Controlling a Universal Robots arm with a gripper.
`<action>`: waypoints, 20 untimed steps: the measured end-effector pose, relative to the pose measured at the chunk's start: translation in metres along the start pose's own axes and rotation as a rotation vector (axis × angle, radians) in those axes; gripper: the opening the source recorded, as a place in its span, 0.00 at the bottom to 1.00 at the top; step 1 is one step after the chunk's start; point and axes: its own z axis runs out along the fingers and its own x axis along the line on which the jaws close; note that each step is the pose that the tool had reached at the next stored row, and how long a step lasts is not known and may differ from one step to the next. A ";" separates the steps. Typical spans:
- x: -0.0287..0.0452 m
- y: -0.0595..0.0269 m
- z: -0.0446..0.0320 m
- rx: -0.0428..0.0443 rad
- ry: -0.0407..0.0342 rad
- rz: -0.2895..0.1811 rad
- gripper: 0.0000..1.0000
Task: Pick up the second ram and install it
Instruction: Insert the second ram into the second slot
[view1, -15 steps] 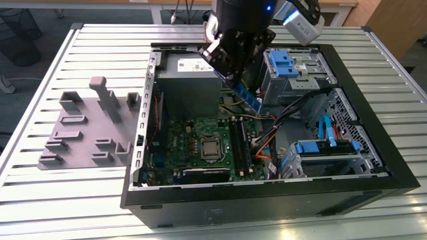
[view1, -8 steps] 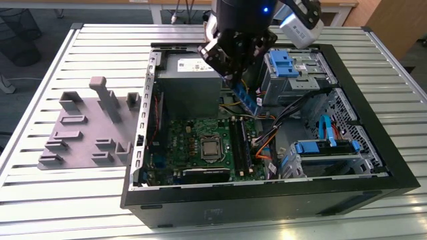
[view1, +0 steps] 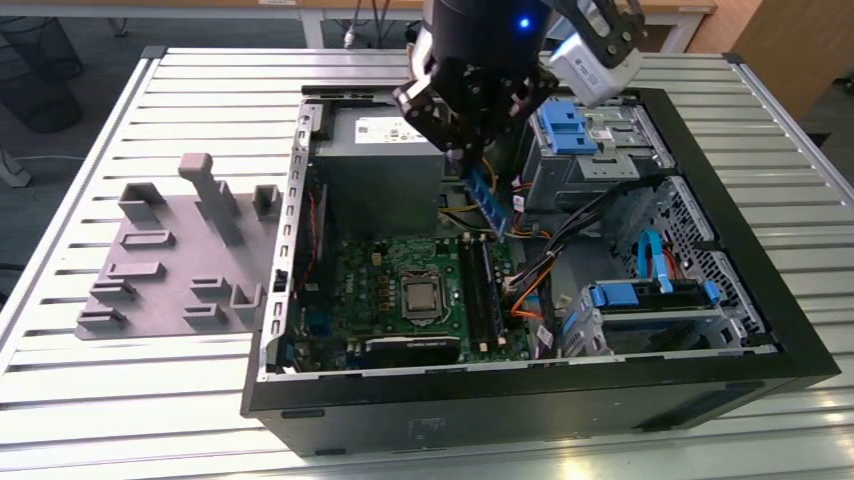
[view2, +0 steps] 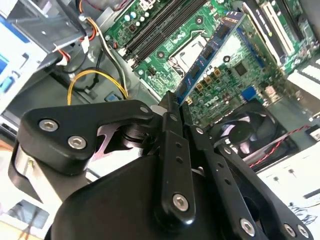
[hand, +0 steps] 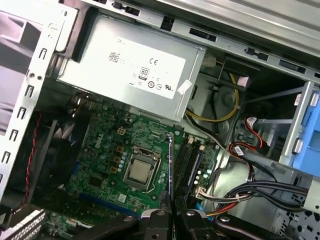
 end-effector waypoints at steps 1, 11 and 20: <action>0.0000 0.0001 0.0002 -0.0001 -0.0002 0.014 0.14; -0.0010 0.0006 0.0040 0.0000 -0.0015 0.145 0.14; -0.0124 -0.0019 0.0137 -0.0003 -0.0014 0.203 0.14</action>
